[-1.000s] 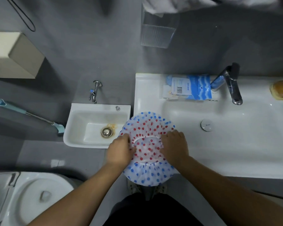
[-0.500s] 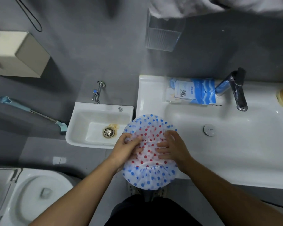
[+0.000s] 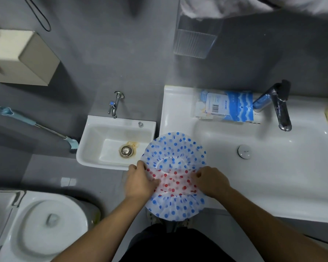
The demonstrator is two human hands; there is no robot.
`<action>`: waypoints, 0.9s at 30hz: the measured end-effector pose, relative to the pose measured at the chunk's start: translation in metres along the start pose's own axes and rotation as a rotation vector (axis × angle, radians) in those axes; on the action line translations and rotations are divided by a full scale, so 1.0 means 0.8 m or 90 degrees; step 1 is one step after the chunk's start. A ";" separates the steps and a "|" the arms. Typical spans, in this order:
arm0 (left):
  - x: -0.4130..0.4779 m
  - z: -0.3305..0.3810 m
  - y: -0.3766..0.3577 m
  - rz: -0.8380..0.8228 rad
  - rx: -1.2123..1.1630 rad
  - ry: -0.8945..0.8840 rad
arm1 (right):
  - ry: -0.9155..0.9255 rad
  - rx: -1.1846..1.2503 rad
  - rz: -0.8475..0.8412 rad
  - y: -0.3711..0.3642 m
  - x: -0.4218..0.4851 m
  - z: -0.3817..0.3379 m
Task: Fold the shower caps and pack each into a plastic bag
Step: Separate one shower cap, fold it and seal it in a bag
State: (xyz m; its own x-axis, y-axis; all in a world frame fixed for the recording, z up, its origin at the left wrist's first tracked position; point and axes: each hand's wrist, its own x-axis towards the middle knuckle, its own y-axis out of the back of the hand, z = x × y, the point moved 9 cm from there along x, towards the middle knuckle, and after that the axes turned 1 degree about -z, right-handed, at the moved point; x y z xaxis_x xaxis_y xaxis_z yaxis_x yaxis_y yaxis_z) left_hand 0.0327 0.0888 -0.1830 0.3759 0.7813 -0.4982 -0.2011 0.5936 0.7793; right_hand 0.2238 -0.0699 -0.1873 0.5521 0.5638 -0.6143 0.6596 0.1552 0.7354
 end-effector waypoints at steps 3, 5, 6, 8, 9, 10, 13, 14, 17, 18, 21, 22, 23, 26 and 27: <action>-0.003 -0.005 -0.001 0.033 0.050 -0.023 | 0.020 -0.064 -0.010 0.006 -0.012 -0.022; -0.003 -0.008 -0.005 0.024 0.075 -0.027 | 0.085 0.059 0.013 0.016 -0.024 -0.056; -0.003 -0.007 -0.003 0.032 0.089 -0.038 | 0.098 0.174 -0.013 0.016 -0.030 -0.072; -0.004 0.000 0.003 0.055 0.123 -0.075 | 0.064 0.381 -0.139 -0.005 -0.038 -0.095; -0.003 0.003 0.003 0.053 0.130 -0.085 | 0.024 0.440 -0.194 -0.018 -0.038 -0.098; -0.004 0.006 0.005 0.047 0.120 -0.088 | -0.017 0.461 -0.232 -0.030 -0.038 -0.096; 0.000 0.000 0.005 -0.012 -0.002 -0.025 | -0.108 0.531 -0.312 -0.053 -0.035 -0.083; 0.002 -0.005 0.002 -0.057 -0.088 0.020 | -0.129 0.572 -0.328 -0.058 -0.034 -0.078; -0.012 -0.001 -0.019 -0.245 -0.438 0.164 | -0.161 0.643 -0.335 -0.062 -0.029 -0.073; -0.022 0.013 -0.026 -0.307 -0.529 0.184 | -0.164 0.655 -0.344 -0.065 -0.027 -0.072; -0.043 0.049 -0.049 -0.413 -0.661 0.197 | -0.172 0.728 -0.406 -0.073 -0.025 -0.071; -0.048 0.057 -0.057 -0.428 -0.674 0.199 | -0.176 0.762 -0.429 -0.075 -0.026 -0.072; -0.051 0.061 -0.066 -0.434 -0.678 0.204 | -0.178 0.788 -0.443 -0.075 -0.026 -0.073; -0.053 0.060 -0.081 -0.422 -0.711 0.234 | -0.157 0.815 -0.441 -0.076 -0.024 -0.074; -0.053 0.059 -0.085 -0.422 -0.732 0.241 | -0.149 0.815 -0.427 -0.076 -0.022 -0.073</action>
State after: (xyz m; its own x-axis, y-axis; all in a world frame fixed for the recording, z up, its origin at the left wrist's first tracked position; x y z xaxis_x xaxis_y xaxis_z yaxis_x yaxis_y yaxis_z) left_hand 0.0729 0.0064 -0.1968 0.4642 0.1875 -0.8657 -0.7797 0.5502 -0.2989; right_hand 0.1436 -0.0418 -0.2044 -0.0480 0.5170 -0.8546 0.7446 -0.5518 -0.3756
